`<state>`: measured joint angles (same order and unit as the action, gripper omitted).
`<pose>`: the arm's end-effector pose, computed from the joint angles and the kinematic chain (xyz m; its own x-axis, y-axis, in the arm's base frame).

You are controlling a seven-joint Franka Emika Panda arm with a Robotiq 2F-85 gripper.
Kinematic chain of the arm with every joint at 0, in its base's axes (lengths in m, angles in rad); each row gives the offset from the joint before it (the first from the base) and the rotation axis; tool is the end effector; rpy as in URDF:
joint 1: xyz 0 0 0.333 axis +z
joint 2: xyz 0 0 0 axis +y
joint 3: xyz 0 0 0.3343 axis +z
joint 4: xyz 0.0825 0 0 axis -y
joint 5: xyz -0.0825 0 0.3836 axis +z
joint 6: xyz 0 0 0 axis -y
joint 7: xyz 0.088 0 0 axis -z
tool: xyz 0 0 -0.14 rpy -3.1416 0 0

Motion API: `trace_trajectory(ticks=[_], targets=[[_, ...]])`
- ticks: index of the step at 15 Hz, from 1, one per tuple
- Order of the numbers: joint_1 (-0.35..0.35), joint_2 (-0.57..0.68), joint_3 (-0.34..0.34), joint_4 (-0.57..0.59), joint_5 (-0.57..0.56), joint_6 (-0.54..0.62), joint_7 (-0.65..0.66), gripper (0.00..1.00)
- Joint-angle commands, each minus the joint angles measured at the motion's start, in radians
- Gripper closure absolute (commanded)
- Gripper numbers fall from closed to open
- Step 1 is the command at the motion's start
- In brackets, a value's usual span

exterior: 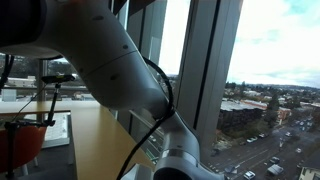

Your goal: Put the straw in the cup

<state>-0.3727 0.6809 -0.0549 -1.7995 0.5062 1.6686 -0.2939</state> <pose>0.5236 -0.1690 0.1369 0.7714 -0.1362 -0.6216 -0.5050 -0.7254 -0.4678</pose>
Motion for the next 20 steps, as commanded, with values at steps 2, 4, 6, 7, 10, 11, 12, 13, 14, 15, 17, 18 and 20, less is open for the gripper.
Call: trace_trajectory(ticks=[2, 4, 6, 7, 10, 11, 12, 13, 14, 15, 17, 18, 20], targets=[[-0.002, 0.019, 0.001, 0.019, 0.017, -0.021, -0.012, 1.00], [-0.001, 0.025, 0.002, 0.021, 0.017, -0.018, -0.014, 1.00], [-0.001, 0.029, 0.004, 0.022, 0.018, -0.018, -0.018, 1.00], [-0.001, 0.030, 0.005, 0.023, 0.019, -0.018, -0.019, 1.00], [-0.002, 0.035, 0.008, 0.028, 0.020, -0.018, -0.026, 1.00], [-0.003, 0.038, 0.009, 0.031, 0.021, -0.020, -0.028, 1.00], [-0.004, 0.040, 0.009, 0.033, 0.022, -0.020, -0.029, 1.00], [-0.005, 0.042, 0.010, 0.035, 0.023, -0.020, -0.031, 1.00], [-0.005, 0.044, 0.010, 0.039, 0.023, -0.020, -0.033, 1.00], [-0.006, 0.045, 0.011, 0.042, 0.024, -0.020, -0.035, 1.00], [-0.008, 0.049, 0.013, 0.048, 0.027, -0.024, -0.038, 1.00], [-0.009, 0.052, 0.015, 0.050, 0.029, -0.027, -0.040, 1.00], [-0.008, 0.055, 0.016, 0.050, 0.032, -0.024, -0.043, 1.00]])
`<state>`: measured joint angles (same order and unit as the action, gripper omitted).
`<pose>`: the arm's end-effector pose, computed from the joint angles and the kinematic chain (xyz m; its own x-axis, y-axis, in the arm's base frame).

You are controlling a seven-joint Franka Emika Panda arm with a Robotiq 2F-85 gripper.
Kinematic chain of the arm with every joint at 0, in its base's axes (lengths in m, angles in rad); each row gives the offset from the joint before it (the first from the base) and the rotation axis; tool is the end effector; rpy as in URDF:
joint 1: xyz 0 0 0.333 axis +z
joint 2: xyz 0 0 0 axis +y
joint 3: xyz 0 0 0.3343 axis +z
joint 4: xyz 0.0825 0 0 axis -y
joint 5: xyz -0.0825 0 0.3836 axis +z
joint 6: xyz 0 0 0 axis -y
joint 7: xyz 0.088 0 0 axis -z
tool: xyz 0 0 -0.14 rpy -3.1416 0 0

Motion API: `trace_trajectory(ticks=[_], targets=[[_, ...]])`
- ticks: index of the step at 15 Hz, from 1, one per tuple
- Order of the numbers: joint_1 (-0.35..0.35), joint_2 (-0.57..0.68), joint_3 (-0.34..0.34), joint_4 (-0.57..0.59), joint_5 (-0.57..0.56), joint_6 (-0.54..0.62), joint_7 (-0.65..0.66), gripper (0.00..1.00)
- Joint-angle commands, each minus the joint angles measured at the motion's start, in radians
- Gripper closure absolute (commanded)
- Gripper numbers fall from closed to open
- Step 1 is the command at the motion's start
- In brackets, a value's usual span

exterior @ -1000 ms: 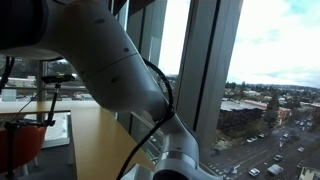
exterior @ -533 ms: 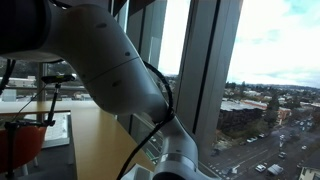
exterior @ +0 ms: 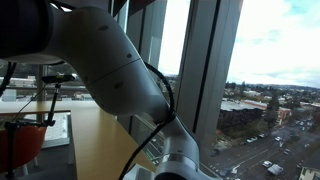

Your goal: Put the straw in the cup

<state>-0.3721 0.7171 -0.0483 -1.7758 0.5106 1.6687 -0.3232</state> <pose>0.5273 -0.1658 0.1237 0.7805 -0.1065 -0.6160 -0.4845 -0.7256 -0.4886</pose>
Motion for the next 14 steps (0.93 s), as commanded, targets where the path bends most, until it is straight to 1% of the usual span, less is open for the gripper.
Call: trace_trajectory(ticks=[1, 14], targets=[[-0.009, 0.020, 0.010, 0.028, 0.030, -0.025, -0.014, 1.00], [-0.016, 0.032, 0.008, 0.034, 0.029, -0.026, -0.017, 1.00]])
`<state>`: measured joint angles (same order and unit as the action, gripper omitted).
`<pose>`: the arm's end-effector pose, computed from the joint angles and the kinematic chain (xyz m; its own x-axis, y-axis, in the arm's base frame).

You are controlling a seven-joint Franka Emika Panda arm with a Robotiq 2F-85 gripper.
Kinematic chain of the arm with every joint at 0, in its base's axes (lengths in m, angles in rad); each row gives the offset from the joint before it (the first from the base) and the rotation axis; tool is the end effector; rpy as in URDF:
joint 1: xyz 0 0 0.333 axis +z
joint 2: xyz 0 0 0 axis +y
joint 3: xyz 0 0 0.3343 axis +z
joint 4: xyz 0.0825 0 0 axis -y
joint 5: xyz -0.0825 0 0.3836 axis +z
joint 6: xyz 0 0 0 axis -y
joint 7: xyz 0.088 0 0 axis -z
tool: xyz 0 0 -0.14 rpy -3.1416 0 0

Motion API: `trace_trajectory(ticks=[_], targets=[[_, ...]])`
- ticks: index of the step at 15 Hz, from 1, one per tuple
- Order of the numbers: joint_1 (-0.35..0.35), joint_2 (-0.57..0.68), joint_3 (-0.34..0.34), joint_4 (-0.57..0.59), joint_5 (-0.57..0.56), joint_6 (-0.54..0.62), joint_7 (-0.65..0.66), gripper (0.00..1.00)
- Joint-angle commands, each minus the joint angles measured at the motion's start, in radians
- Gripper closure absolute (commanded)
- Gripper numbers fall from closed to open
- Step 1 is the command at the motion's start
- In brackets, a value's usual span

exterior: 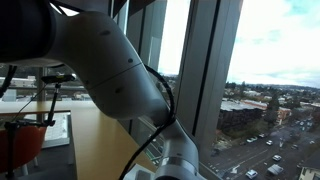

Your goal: Put the straw in the cup

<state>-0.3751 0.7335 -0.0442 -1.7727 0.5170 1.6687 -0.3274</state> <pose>0.5260 -0.1639 0.1158 0.7760 -0.1006 -0.6226 -0.4897 -0.7184 -0.4942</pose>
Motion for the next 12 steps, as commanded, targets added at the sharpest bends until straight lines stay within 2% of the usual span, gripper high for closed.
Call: trace_trajectory(ticks=[1, 12], targets=[[-0.014, 0.015, 0.004, 0.031, 0.022, -0.027, -0.014, 1.00], [-0.019, 0.035, 0.008, 0.059, 0.026, -0.033, -0.011, 1.00]])
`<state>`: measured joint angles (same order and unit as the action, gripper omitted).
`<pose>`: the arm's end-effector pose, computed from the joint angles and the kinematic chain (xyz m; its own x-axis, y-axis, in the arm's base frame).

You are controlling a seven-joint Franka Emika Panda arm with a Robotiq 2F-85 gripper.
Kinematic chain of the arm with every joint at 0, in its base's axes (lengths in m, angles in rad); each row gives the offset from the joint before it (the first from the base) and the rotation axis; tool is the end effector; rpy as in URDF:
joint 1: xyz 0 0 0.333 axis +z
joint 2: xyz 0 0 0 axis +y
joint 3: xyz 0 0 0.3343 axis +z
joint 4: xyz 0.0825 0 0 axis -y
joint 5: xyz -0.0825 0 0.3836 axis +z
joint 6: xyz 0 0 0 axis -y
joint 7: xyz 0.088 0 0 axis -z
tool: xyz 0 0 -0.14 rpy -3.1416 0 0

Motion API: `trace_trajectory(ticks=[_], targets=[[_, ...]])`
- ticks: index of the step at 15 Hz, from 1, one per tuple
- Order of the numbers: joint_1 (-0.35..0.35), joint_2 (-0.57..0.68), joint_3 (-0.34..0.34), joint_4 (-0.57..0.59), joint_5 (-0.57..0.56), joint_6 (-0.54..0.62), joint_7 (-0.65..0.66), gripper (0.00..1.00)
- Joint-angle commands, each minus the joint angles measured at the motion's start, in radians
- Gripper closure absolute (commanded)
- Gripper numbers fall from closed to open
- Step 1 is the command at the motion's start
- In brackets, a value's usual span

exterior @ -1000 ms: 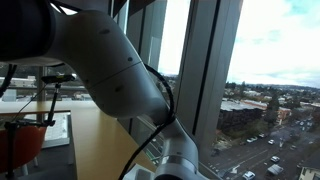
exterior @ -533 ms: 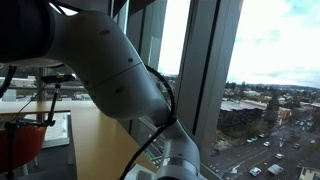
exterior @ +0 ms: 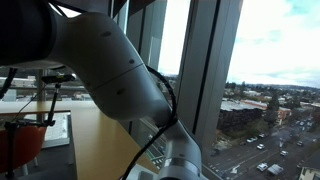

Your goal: Put the straw in the cup

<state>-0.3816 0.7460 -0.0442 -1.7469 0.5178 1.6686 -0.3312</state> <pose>0.5322 -0.1703 0.1158 0.7847 -0.1061 -0.6107 -0.4852 -0.7182 -0.4987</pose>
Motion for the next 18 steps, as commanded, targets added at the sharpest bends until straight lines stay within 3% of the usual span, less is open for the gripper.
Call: trace_trajectory(ticks=[1, 18], targets=[[-0.013, 0.023, 0.009, 0.032, 0.026, -0.036, -0.006, 1.00], [-0.017, 0.038, 0.015, 0.041, 0.034, -0.050, -0.005, 1.00]])
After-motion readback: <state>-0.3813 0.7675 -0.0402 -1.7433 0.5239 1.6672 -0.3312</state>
